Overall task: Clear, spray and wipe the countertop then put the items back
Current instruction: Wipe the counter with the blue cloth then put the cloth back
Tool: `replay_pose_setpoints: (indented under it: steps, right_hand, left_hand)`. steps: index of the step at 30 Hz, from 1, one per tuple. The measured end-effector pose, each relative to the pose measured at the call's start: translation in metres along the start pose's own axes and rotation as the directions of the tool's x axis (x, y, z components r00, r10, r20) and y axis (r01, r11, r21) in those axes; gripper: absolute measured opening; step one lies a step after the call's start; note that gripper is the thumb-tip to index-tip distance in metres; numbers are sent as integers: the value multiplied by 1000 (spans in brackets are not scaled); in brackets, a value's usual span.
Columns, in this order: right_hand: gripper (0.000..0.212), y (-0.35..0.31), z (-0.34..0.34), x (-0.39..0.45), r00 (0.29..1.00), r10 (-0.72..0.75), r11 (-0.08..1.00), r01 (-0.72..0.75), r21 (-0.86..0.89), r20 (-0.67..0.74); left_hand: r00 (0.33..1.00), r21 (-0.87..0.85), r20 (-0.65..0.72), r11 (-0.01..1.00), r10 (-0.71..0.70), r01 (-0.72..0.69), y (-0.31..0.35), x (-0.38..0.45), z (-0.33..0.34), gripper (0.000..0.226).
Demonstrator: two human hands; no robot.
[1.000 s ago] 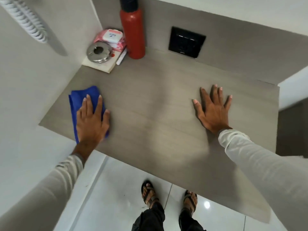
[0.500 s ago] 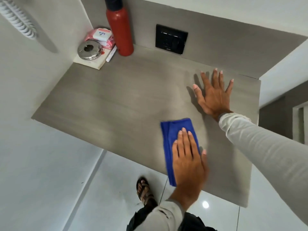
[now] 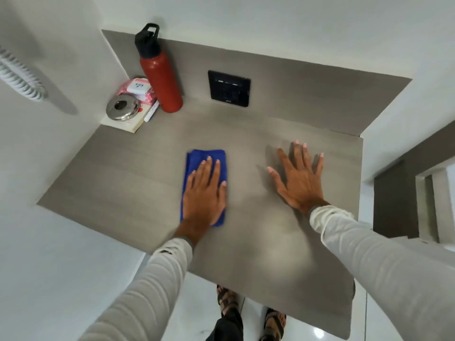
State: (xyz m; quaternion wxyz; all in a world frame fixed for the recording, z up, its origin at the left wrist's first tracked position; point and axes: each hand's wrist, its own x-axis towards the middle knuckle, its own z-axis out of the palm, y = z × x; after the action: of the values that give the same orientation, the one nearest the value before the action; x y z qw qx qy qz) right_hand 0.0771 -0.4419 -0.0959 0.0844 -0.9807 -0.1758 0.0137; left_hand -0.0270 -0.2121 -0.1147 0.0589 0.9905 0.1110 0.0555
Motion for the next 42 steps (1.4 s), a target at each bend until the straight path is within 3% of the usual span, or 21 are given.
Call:
replay_pose_setpoints:
  steps: [5,15,23,30,36,42]
  right_hand:
    - [78,25,7,9,997,71,997,-71,0,-11]
    - [80,57,12,35,977,200,980,-199,19,-68]
    - [79,59,-1,32,975,209,977,-204,69,-79]
    - [82,107,-36,4,972,170,983,-155,99,-162]
    - [79,155,-52,-22,980,92,994,-79,80,-174]
    - [78,160,-50,-27,988,-1,995,18,102,-157]
  left_hand:
    - [992,69,21,990,-125,123,-44,79,-1,62]
    - [996,9,73,999,-45,44,-18,180,9,58]
    - [997,18,32,997,74,-75,13,188,18,59]
    - [973,-38,54,974,224,-223,88,165,27,56]
    - [952,-74,121,959,281,-274,142,142,26,54]
    - [937,-6,107,943,333,-334,146,134,21,56]
